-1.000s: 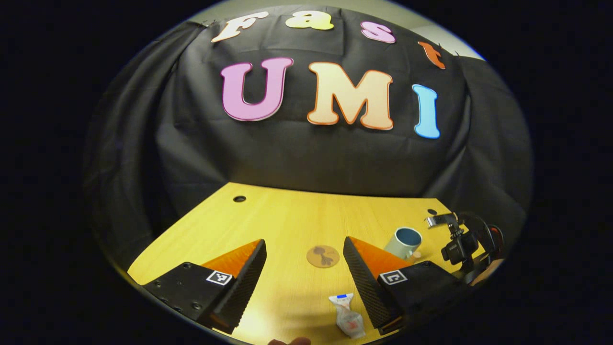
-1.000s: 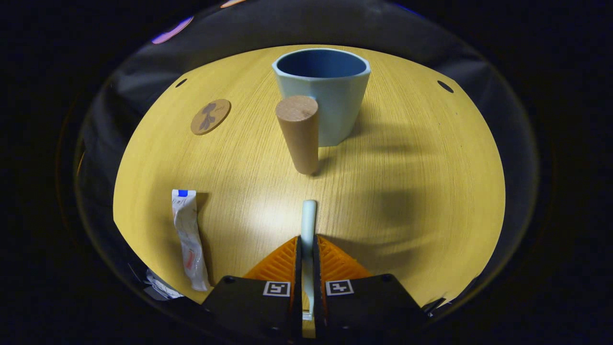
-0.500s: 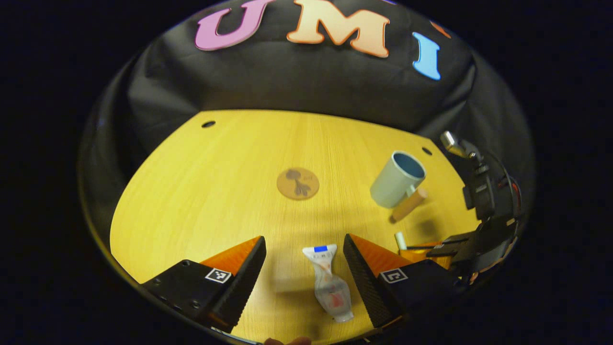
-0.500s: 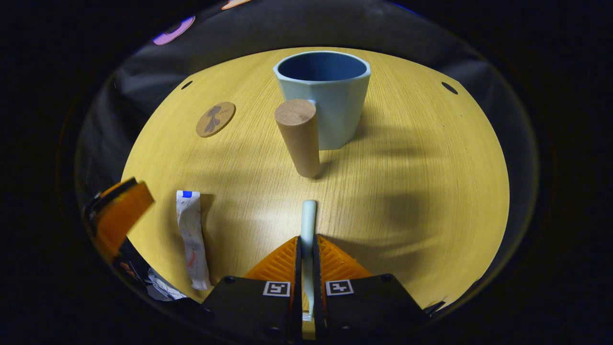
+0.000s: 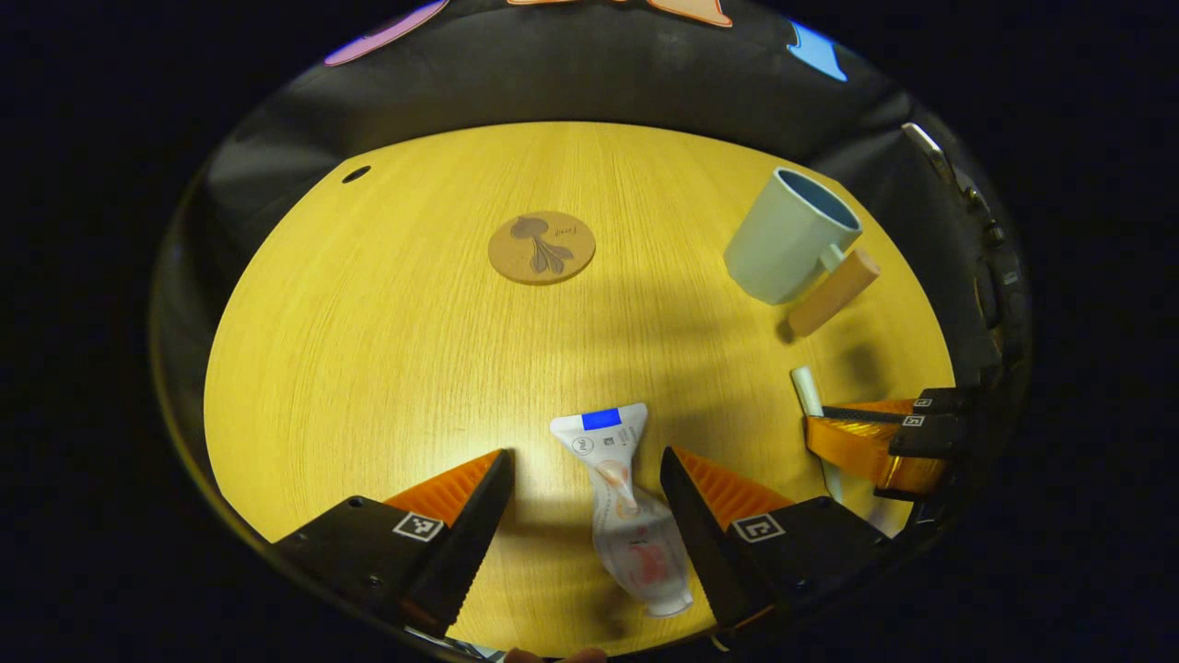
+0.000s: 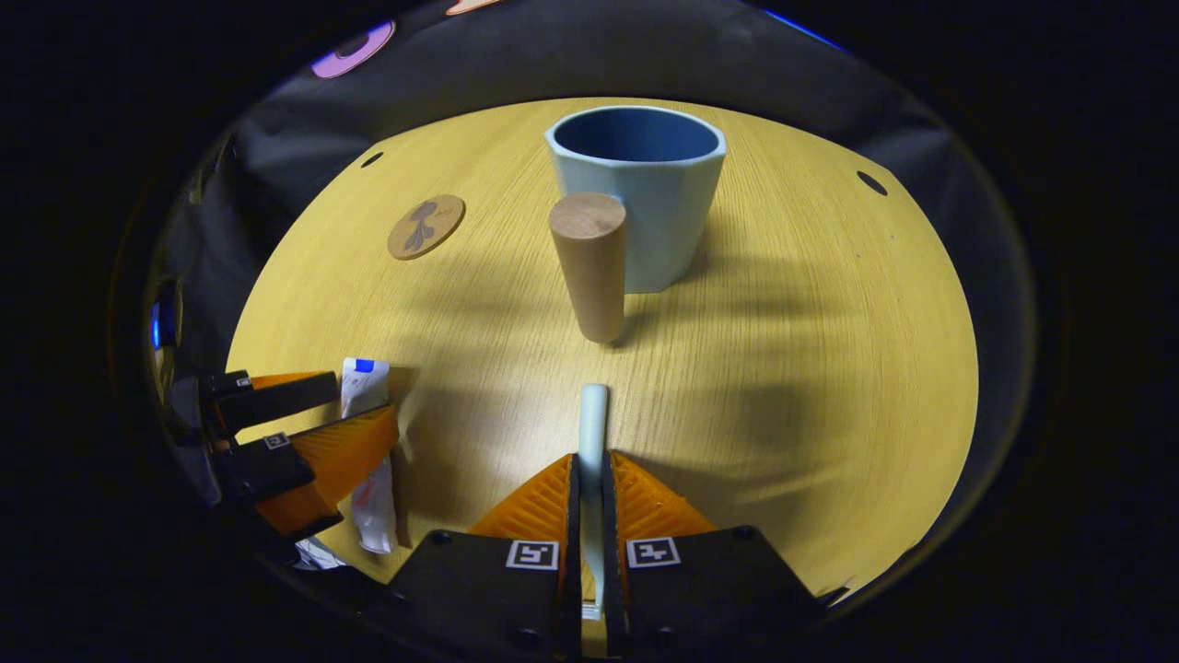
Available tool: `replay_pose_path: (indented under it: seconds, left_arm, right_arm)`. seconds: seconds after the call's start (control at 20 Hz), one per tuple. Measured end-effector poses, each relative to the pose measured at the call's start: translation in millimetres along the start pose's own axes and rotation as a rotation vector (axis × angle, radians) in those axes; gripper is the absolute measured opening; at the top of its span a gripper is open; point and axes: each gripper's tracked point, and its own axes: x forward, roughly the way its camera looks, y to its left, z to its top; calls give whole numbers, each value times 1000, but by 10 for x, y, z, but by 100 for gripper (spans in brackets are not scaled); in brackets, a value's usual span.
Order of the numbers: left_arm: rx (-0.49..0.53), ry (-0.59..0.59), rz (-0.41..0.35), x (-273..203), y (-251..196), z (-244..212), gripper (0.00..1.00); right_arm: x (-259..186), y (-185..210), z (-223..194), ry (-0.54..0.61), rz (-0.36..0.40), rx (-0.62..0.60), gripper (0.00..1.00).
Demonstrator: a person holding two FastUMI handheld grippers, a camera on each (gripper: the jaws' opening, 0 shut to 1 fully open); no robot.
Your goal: Put the toothbrush and toothpaste on the desktop into the cup, then pick up the cup and place it on the coaster on the desktop.
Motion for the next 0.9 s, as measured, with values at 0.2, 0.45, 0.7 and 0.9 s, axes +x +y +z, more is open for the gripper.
replay_pose_path:
  seconds: [0.2,0.45,0.7,0.9]
  left_arm:
    - [82,23,10,30,33,17,82]
    - [117,46,-16,22,98,32,40]
    - [81,14,-47,28,127,66,5]
    - [84,8,-73,19,125,57,2]
  right_arm:
    - [10,-5,-1,3,6,6,13]
    - [-4,2,7,-9,12,6,10]
    - [-14,9,16,-43,-19,-39,13]
    - [-16,20,6,-49,7,16,12]
